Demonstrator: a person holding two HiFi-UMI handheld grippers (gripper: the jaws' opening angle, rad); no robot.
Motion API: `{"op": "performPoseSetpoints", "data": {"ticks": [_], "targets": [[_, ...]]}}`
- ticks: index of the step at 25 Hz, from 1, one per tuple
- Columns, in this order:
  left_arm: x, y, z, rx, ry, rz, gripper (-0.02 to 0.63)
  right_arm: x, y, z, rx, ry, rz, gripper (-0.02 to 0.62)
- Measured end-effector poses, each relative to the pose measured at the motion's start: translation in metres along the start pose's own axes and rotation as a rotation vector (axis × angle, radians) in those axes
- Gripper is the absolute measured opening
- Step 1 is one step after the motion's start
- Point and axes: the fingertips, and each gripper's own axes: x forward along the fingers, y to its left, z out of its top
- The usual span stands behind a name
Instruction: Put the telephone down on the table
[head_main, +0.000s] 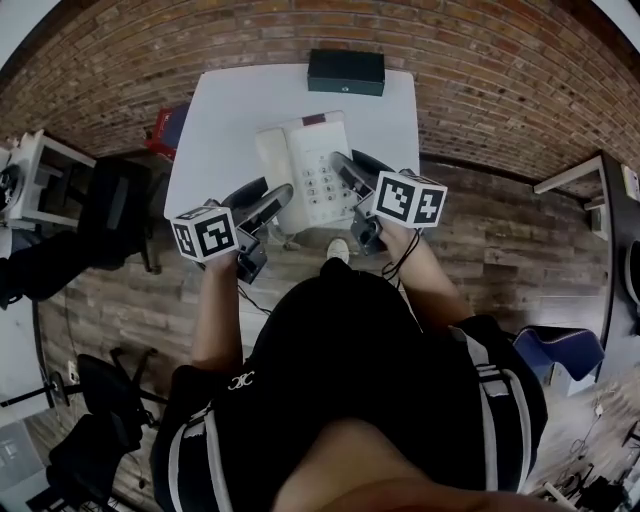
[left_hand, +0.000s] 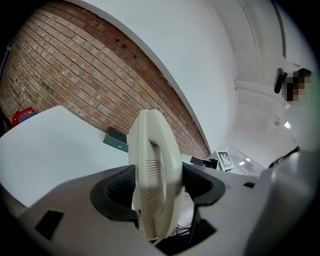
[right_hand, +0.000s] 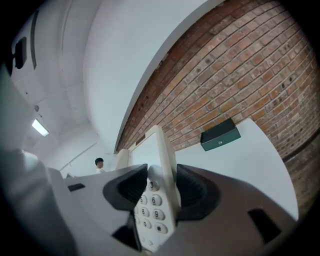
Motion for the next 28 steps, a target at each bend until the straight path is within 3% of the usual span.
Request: {"op": "performPoseSetpoints", "data": {"ticks": [12, 19, 28], "targets": [[0.118, 0.056, 0.047, -0.021, 0.118, -0.058, 0.298, 0.050, -0.099, 0.066, 0.050, -0.022, -0.093, 0.163], [0.187, 0.074, 0.038, -0.058, 0.210, -0.102, 0.296, 0.047, -0.170, 0.072, 0.103, -0.035, -0.199, 0.163], [0.242, 0.094, 0.015, -0.093, 0.291, -0.134, 0.295, 0.044, -0.229, 0.063, 0.174, -0.050, -0.274, 0.163]]}}
